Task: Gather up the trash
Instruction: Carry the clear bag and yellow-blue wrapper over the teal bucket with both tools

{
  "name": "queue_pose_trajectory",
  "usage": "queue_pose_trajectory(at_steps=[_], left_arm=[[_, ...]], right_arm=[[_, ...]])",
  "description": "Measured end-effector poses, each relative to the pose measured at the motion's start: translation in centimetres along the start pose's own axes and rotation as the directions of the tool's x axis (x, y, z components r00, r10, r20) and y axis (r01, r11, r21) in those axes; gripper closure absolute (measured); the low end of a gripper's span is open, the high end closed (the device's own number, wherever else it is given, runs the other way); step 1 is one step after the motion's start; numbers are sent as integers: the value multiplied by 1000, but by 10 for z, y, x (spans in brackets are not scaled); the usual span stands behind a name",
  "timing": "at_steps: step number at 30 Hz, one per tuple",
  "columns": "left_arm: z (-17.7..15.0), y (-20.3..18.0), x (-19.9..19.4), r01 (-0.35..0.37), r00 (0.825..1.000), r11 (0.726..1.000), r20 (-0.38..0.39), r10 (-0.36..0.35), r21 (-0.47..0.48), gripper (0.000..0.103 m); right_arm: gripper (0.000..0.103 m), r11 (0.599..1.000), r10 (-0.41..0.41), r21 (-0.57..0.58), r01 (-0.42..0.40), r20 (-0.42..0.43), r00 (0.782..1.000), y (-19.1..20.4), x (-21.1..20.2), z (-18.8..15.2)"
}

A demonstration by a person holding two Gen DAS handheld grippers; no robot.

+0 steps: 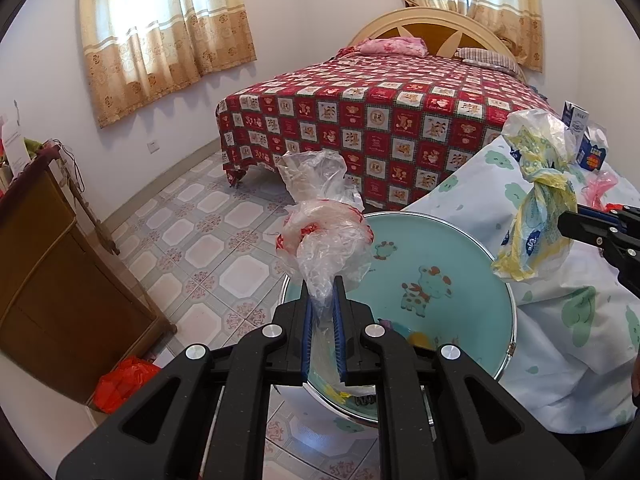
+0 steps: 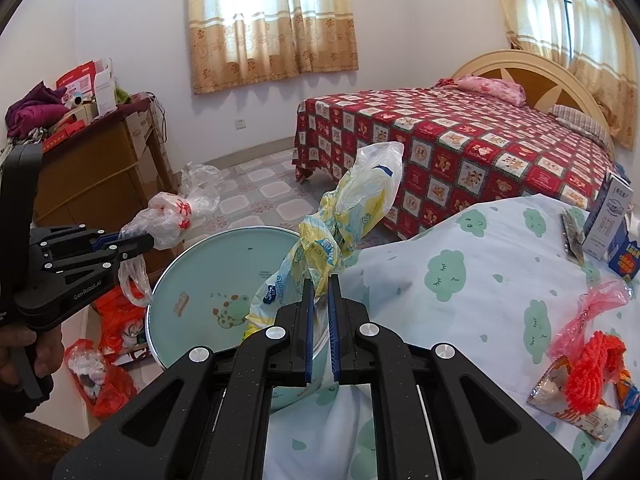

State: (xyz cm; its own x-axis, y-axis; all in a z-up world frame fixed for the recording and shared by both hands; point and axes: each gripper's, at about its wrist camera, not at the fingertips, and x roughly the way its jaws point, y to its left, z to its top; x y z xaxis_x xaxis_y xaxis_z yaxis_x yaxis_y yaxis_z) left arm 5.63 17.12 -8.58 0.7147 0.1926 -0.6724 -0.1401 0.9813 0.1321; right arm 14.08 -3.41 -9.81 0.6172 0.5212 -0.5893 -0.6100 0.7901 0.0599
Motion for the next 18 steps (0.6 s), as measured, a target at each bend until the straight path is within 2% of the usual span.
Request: queue_pose_trajectory(at_steps=[18], left_arm=[[0, 1, 0, 1, 1000, 1000, 1, -1, -1, 93]], right_arm=[[96, 1000, 4, -11, -4, -3, 1000, 4, 2, 0]])
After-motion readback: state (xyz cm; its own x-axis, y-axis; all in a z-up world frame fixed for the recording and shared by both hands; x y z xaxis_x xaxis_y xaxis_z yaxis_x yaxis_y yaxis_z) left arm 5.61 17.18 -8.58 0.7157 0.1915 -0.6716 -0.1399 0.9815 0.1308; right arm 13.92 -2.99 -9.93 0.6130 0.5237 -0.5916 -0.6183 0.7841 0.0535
